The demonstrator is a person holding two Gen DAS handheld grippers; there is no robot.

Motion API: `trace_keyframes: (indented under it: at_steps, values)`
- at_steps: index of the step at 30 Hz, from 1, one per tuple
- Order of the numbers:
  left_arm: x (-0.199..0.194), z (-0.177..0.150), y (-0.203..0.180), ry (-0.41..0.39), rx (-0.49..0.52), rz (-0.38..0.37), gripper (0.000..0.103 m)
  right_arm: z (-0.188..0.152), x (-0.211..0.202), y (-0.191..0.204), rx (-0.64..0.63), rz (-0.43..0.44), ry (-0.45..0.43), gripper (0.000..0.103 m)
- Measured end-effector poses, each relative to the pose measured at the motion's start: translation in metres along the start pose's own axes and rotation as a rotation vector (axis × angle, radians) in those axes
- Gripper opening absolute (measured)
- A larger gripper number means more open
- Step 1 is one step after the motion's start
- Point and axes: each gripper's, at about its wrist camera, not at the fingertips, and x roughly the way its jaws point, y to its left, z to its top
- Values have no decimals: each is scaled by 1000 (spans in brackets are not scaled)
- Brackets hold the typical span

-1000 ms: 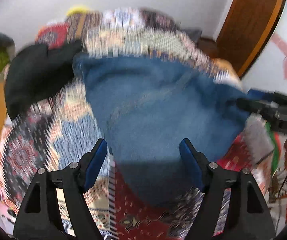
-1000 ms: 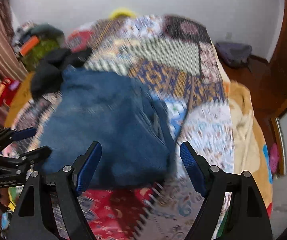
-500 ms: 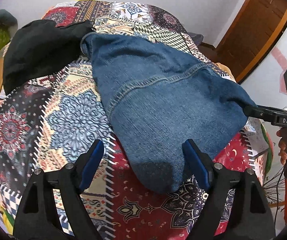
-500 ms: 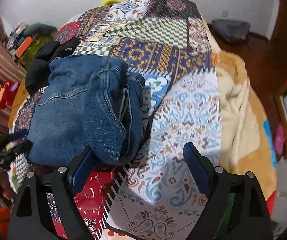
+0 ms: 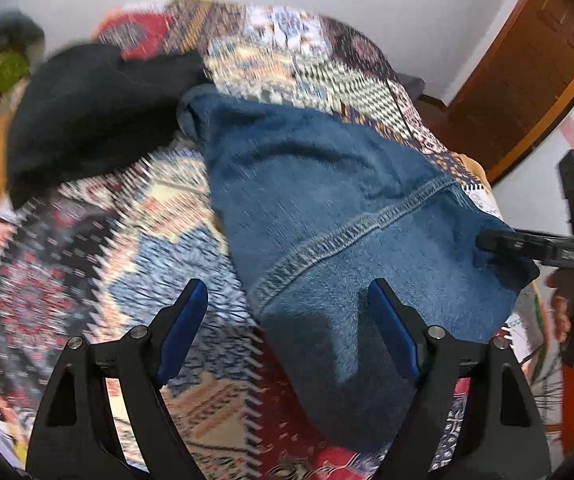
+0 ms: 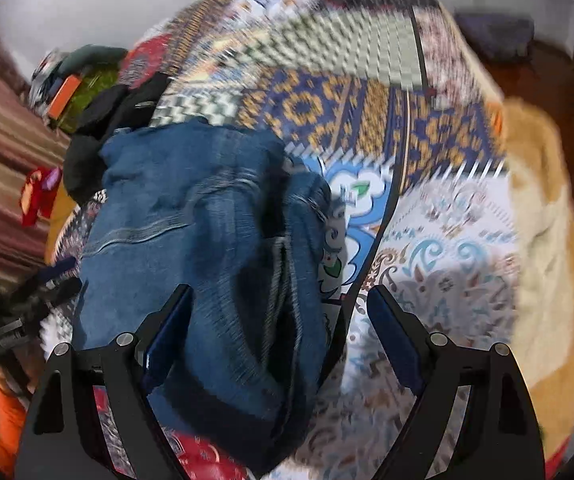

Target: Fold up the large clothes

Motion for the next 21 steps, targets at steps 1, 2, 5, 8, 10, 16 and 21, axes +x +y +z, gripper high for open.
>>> trace_keyframes:
  at_steps: [1,2,5,8,10,16,21]
  values:
    - [6,0,1,17,-21,-24,82,1,4,-5,26,27,18,85]
    - [11,1,3,28,-38,-49,82,2,10,-12,59,66,38,85]
    - [28,5,9,59,-81,-112,85,7,17,-17,74,125,54,86]
    - [42,11,13,75,-113,-137,90,15,25,-12,51,133,78,86]
    - [50,15,15,90,-135,-163,91,23,34,-10,48,148,105,86]
    - [73,18,22,134,-177,-219,96,42,57,-7,43,128,181,91]
    - [77,21,22,147,-181,-250,96,43,61,-2,28,112,199,90]
